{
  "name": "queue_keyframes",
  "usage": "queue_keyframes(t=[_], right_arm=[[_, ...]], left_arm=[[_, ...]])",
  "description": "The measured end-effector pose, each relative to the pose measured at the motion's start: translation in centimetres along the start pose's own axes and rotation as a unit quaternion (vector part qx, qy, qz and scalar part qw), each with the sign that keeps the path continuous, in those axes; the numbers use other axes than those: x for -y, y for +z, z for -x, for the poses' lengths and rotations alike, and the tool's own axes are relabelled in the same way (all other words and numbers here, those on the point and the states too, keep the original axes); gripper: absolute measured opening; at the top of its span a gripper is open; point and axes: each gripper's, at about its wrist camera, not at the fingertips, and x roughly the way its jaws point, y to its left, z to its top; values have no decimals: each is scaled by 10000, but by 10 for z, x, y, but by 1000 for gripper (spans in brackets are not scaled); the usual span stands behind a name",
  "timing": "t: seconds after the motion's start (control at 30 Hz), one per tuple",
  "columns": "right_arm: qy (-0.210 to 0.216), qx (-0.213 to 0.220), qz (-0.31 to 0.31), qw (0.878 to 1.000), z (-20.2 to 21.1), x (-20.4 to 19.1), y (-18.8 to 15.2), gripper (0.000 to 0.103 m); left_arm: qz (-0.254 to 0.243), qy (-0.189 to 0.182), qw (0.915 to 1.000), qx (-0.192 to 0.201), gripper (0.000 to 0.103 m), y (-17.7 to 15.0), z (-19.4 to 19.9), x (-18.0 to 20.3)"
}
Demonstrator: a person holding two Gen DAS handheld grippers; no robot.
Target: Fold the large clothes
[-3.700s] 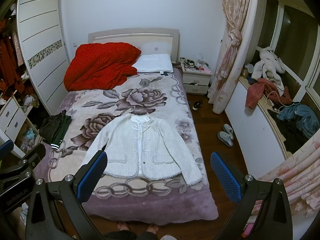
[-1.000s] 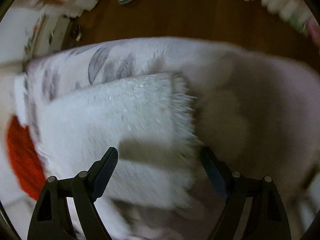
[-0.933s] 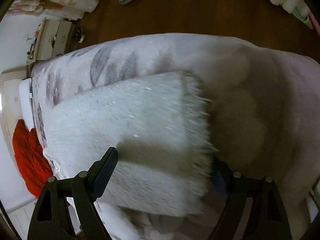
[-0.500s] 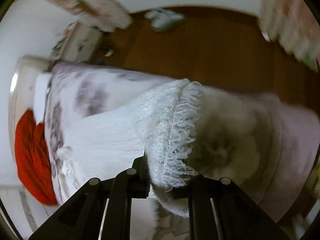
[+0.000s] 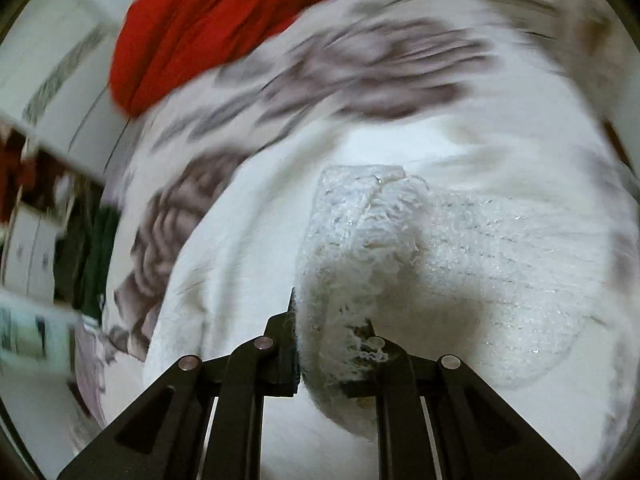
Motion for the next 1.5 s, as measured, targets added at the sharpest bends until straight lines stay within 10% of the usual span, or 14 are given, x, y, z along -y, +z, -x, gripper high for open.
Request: queue_keyframes(t=[0.17, 0.23, 0.33, 0.43, 0.53, 0.6, 0.77, 0.93, 1.1, 1.2, 1.3, 1.5], right_arm=[[-74, -961, 770, 9924, -101, -64, -17, 31], [415, -1136, 483, 9915, -102, -43, -23, 51], [834, -782, -160, 9933, -51, 11, -33, 55], [-183, -306, -670, 9971, 15, 92, -57, 55], [-2140, -614, -974, 9700, 45, 187, -86, 55], [-2466, -977, -1009, 9589, 37, 229, -97, 55], [-2070, -843, -773, 9716, 15, 278, -91, 49], [-1772, -305, -2368, 9548, 30, 353, -94, 18], [-1409, -297, -3034, 9419, 34, 376, -114, 23], [-1319, -389, -2855, 9485, 55, 356, -113, 52], [-873, -450, -2523, 9627, 76, 309, -137, 54], [49, -784, -1971, 9772, 64, 196, -198, 62]], left_arm=[[78, -30, 10000, 31, 103, -3, -7, -17], [81, -59, 9999, 29, 103, -4, -8, -21], [142, -109, 9998, -43, 103, -5, -10, -27], [218, -120, 9997, -85, 103, -3, -11, -31], [251, -76, 9996, -88, 103, 2, -12, -29], [222, -51, 9997, -85, 103, 5, -14, -25], [69, 106, 9999, -46, 103, 11, -18, -14], [216, 87, 9994, -241, 103, 7, -29, -19], [903, -257, 9932, -687, 103, -9, -30, -56], [1770, -808, 9754, -1041, 103, -37, -30, -100], [2681, -1489, 9424, -1337, 103, -73, -45, -139], [4058, -2985, 8547, -1253, 90, -102, -109, -173]])
